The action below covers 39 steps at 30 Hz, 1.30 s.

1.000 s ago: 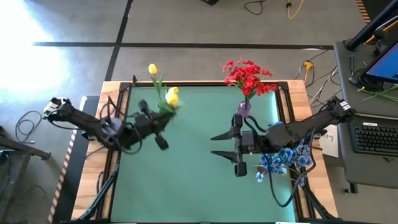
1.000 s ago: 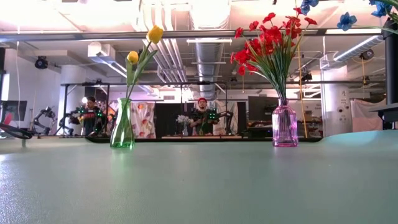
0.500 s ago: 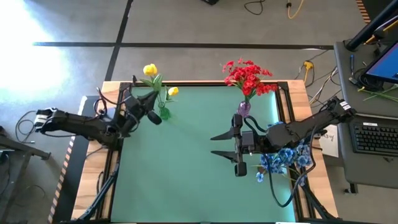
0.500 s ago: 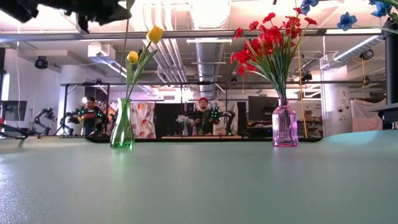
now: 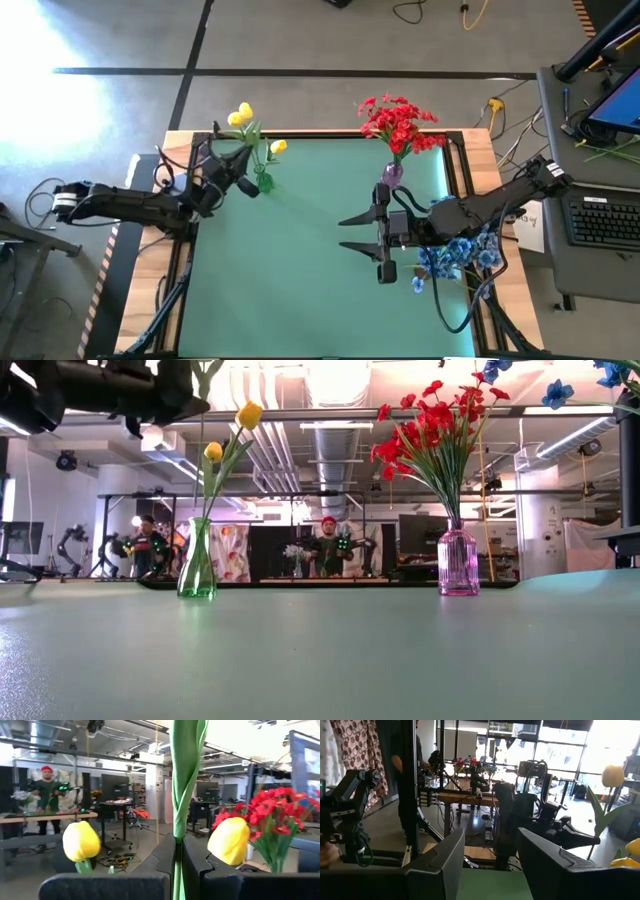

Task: Sort flowers into vase by color
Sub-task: Put the yellow tulip into the green vase

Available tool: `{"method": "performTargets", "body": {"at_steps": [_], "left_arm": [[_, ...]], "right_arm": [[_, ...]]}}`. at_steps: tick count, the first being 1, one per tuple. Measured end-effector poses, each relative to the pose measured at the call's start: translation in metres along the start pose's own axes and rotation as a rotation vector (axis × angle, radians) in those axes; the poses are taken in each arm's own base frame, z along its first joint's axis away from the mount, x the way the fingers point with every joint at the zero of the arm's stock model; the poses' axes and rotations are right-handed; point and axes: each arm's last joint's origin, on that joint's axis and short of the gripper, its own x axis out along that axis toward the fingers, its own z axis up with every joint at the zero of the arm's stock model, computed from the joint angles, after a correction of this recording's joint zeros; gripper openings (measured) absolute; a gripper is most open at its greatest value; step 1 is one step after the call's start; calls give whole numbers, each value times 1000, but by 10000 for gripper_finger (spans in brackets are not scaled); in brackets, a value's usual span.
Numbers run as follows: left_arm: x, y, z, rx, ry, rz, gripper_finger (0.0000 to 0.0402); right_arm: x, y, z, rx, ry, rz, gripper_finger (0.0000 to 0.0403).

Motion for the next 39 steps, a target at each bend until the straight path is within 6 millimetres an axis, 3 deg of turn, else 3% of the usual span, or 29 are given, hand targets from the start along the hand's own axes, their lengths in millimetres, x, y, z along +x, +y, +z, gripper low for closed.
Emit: {"method": "performTargets", "body": {"at_steps": [10, 23, 39], "left_arm": [[9, 10, -4, 16, -9, 42, 0], [21, 14, -24, -10, 47, 40, 0], [22, 14, -33, -60, 99, 117, 3]], "right_arm": [[0, 0, 0, 0, 1, 1, 170], [0, 0, -1, -3, 8, 1, 168], [0, 0, -1, -3, 8, 1, 169]]}}
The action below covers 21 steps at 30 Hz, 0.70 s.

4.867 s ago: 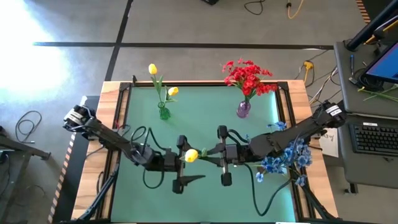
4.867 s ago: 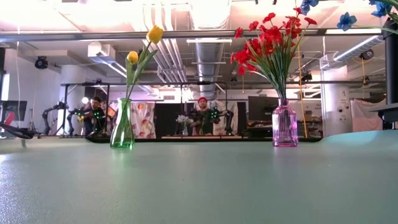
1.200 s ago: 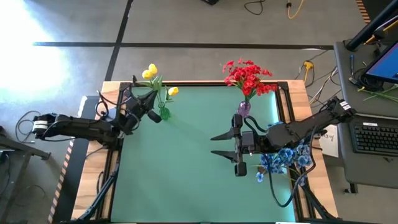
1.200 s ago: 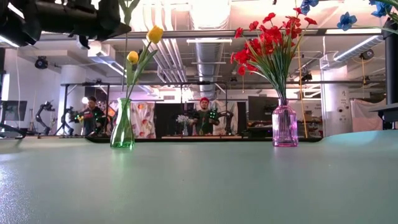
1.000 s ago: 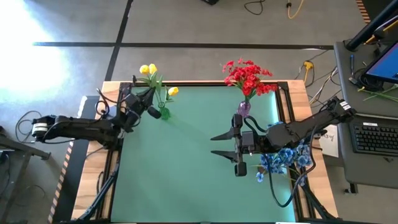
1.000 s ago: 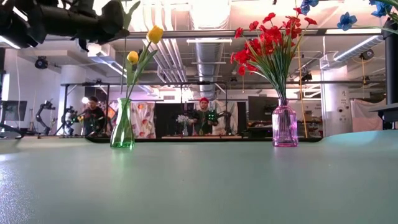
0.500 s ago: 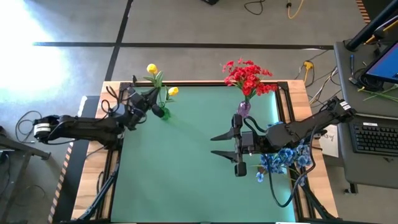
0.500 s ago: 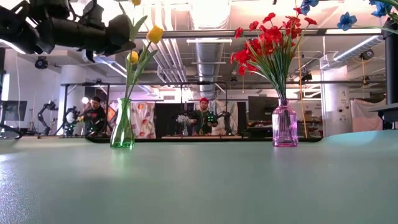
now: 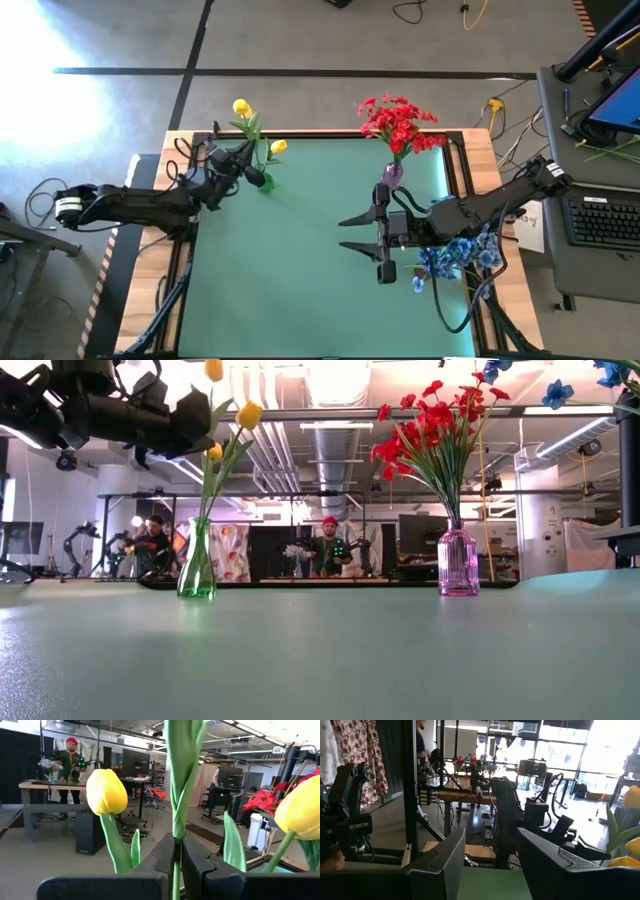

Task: Sort flowers into vase by color
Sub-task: Put the yellow tulip into the green vase

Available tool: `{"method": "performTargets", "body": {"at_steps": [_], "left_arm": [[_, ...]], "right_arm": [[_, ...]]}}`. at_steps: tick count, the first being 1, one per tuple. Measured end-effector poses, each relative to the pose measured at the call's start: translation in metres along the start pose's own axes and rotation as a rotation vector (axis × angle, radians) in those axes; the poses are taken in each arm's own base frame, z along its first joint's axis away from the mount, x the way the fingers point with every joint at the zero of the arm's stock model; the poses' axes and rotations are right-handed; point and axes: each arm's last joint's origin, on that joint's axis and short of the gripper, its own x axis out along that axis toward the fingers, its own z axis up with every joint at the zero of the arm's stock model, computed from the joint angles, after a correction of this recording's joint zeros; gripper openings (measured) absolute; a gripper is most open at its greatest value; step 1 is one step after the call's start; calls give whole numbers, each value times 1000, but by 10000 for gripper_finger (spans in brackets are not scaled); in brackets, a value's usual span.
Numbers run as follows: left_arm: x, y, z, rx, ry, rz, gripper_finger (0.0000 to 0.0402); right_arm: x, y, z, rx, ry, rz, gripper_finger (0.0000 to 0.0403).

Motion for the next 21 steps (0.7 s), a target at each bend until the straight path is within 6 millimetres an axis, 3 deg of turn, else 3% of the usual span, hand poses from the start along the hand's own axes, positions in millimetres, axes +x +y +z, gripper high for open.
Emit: {"method": "performTargets", "body": {"at_steps": [14, 21], "left_arm": [[-2, -2, -5, -17, 45, -14, 124], [-14, -7, -2, 4, 74, -87, 189]], "right_arm": [[0, 0, 0, 0, 1, 1, 169], [0, 0, -1, 13, 7, 2, 169]]}}
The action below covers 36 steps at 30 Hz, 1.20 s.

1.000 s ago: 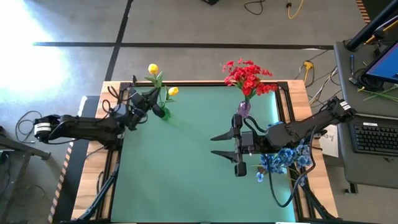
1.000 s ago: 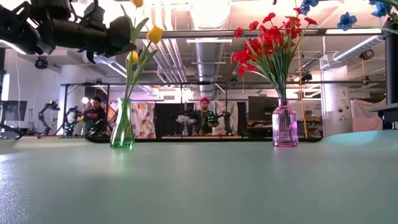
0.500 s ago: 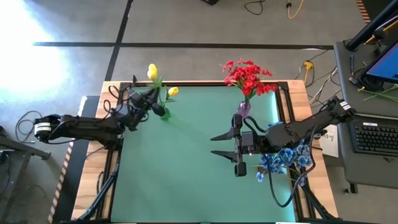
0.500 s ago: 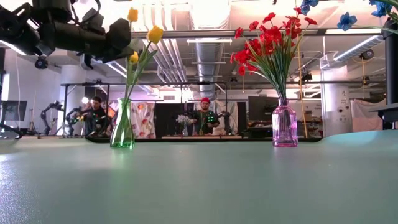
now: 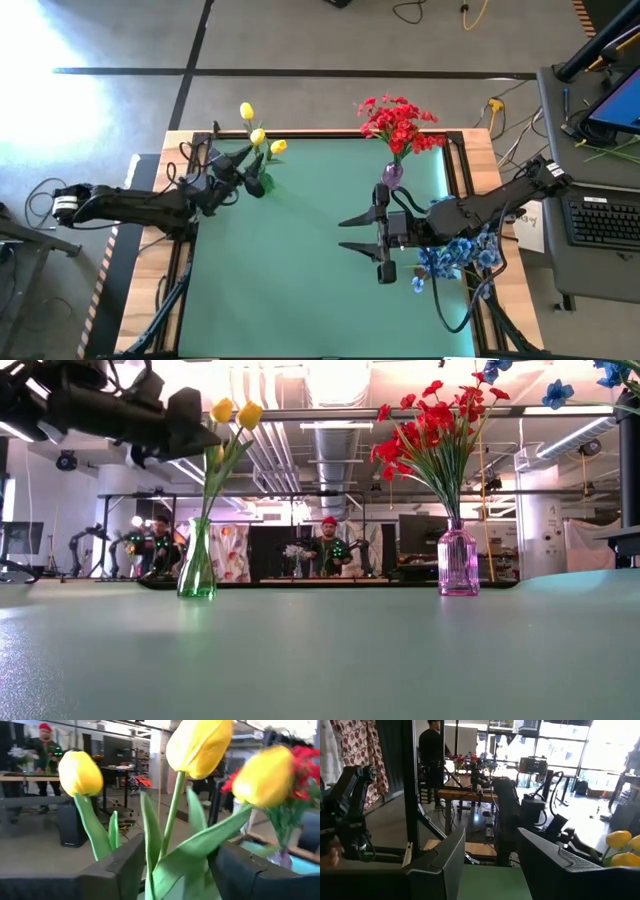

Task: Sort flowers into vase by color
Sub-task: Put the yellow tulip into the green vase, then return to Home Position

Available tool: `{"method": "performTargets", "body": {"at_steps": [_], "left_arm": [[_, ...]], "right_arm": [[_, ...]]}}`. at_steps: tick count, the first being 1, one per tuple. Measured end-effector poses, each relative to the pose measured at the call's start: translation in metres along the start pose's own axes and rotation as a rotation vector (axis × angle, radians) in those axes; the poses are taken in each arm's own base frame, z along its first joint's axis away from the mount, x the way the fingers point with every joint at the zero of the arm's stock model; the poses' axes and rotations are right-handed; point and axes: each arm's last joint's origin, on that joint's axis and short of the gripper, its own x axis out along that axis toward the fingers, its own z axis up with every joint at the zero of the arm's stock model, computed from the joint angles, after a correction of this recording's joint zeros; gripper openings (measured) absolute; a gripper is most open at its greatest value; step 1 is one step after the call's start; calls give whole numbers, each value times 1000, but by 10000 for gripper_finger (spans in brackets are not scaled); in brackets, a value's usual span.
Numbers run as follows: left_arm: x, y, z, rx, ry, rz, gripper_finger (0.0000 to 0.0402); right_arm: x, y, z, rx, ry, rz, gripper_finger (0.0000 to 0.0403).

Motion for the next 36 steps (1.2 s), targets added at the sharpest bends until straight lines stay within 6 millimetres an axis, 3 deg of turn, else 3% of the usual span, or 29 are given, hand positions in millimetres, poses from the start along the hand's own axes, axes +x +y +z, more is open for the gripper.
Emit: {"method": "performTargets", "body": {"at_steps": [8, 12, 18, 23, 26, 30, 34, 36], "left_arm": [[-19, -1, 18, 20, 36, -54, 222], [-33, -8, 31, -48, 113, -193, 223], [-73, -43, 52, -109, 224, -637, 214], [-132, -66, 63, 39, 246, -829, 203], [-172, -66, 60, 92, 267, -895, 196], [-219, -55, 56, -37, 325, -979, 182], [-245, -40, 43, -67, 265, -911, 161], [-250, -35, 34, -43, 224, -890, 148]], "right_arm": [[0, 0, -1, -30, 13, 2, 169], [-8, 5, 2, -77, 21, 65, 169], [-59, 24, 12, -98, 117, 203, 160], [-111, 37, 10, -110, 255, 332, 143], [-138, 39, 4, -18, 346, 409, 134], [-168, 43, -2, 106, 387, 497, 126], [-191, 35, 6, 256, 369, 563, 123], [-199, 34, 0, 252, 367, 585, 123]]}}
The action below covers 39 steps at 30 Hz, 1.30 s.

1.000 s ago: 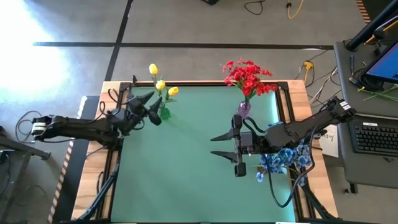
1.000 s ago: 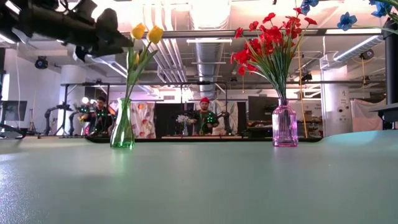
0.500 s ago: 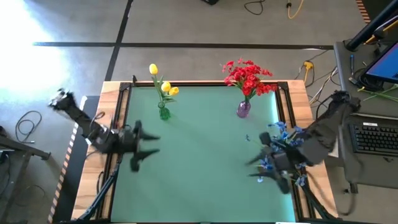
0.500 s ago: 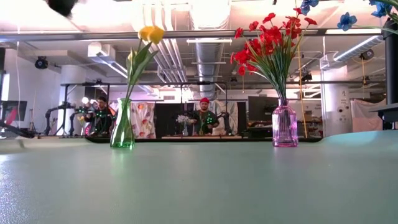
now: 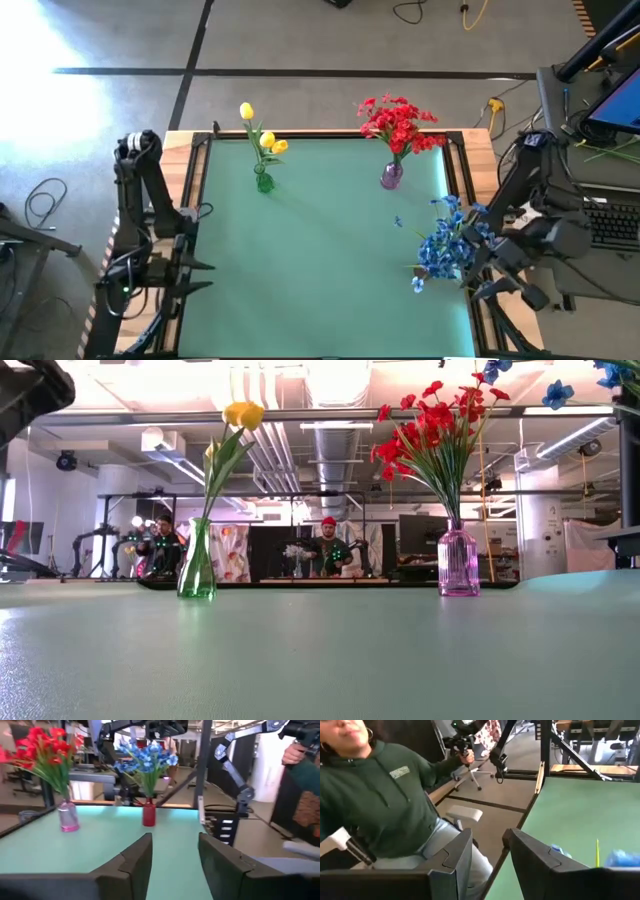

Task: Sort flowers into vase by color
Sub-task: Return to Home Position

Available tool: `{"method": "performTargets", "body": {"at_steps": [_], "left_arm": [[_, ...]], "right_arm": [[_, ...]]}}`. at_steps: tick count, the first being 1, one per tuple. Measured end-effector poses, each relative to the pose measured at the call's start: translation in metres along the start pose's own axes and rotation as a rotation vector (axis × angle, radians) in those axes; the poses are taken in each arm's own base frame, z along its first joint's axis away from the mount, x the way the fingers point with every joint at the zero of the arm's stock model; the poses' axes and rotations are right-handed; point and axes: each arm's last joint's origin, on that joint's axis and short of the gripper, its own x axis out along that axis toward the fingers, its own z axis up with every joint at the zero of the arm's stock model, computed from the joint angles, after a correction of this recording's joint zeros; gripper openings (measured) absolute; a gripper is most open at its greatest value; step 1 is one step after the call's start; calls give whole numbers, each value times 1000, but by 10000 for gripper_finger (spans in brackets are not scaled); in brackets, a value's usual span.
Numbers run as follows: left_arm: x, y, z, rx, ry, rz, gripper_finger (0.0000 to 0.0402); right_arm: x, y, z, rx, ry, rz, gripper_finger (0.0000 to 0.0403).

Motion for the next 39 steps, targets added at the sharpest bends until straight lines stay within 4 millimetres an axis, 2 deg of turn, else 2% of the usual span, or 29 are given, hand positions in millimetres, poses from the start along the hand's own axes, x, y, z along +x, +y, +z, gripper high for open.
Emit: {"method": "performTargets", "body": {"at_steps": [4, 6, 9, 12, 18, 24, 28, 35, 37, 39], "left_arm": [[0, 15, -21, 31, -13, 25, 109], [0, 26, -27, -2, -14, 25, 85], [-1, 41, -28, -53, -14, 24, 45], [-1, 57, -26, -67, -18, 30, 10], [-1, 62, -27, -69, -26, 43, 9], [0, 61, -26, -84, -27, 45, 1], [0, 62, -27, -65, -26, 45, 0], [0, 62, -27, -123, -28, 44, 0], [0, 62, -26, -159, -28, 44, 0], [0, 62, -26, -116, -27, 45, 0]], "right_arm": [[-6, -6, -28, -11, -16, 42, 123], [-10, -8, -40, 1, -54, 126, 123], [-25, -14, -57, 3, -119, 311, 122], [-41, -28, -75, 61, -141, 377, 116], [-69, -43, -74, 2, -289, 461, 103], [-91, -51, -68, -79, -368, 654, 107], [-96, -51, -73, -91, -308, 802, 119], [-72, -41, -104, -55, 1, 890, 133], [-68, -37, -109, -39, 54, 939, 136], [-68, -35, -112, -6, 111, 993, 137]]}}
